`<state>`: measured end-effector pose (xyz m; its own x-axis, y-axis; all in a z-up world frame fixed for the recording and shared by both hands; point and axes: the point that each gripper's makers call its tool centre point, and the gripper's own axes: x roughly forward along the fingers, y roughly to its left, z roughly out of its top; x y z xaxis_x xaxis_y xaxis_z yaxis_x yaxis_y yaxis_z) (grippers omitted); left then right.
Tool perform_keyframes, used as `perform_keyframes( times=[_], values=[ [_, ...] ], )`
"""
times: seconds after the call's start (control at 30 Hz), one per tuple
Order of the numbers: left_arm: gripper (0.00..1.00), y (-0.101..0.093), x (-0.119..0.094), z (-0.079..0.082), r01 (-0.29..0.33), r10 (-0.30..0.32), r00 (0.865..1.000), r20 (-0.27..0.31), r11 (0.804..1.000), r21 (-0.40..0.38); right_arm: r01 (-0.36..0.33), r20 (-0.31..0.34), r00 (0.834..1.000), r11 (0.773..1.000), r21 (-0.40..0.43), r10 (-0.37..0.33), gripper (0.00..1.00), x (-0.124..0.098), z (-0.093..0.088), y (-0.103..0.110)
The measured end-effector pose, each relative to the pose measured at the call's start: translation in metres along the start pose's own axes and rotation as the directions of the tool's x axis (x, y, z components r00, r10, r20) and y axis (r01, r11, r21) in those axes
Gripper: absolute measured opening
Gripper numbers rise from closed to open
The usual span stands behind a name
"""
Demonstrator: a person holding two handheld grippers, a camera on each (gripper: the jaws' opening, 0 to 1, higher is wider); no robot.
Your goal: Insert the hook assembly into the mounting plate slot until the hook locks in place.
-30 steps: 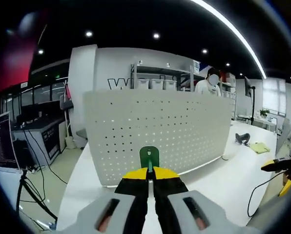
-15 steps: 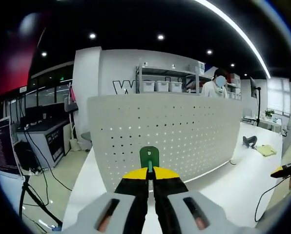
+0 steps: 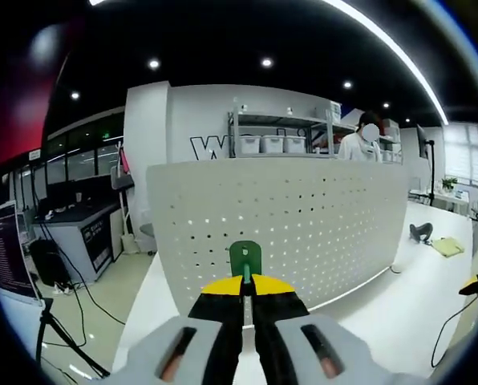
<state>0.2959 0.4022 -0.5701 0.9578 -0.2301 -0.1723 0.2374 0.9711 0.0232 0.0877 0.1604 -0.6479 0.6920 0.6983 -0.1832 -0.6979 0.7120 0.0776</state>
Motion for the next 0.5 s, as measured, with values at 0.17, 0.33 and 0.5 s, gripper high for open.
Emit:
perform_keyframes(
  times=[0.17,0.33,0.5],
  values=[
    [0.02,0.005,0.006,0.004,-0.011,0.011,1.000,0.003,1.000,0.001,0.010,0.004,1.000,1.000,0.002,-0.010,0.75,0.000,0.001,-0.002],
    [0.02,0.010,0.014,0.005,-0.021,0.021,1.000,-0.006,1.000,0.007,0.011,0.000,1.000,1.000,0.006,-0.011,0.75,0.001,0.000,-0.002],
    [0.02,0.016,0.021,0.008,-0.028,0.028,1.000,-0.001,0.999,0.019,0.003,-0.013,1.000,1.000,0.001,-0.003,0.74,0.003,-0.002,-0.001]
  ],
)
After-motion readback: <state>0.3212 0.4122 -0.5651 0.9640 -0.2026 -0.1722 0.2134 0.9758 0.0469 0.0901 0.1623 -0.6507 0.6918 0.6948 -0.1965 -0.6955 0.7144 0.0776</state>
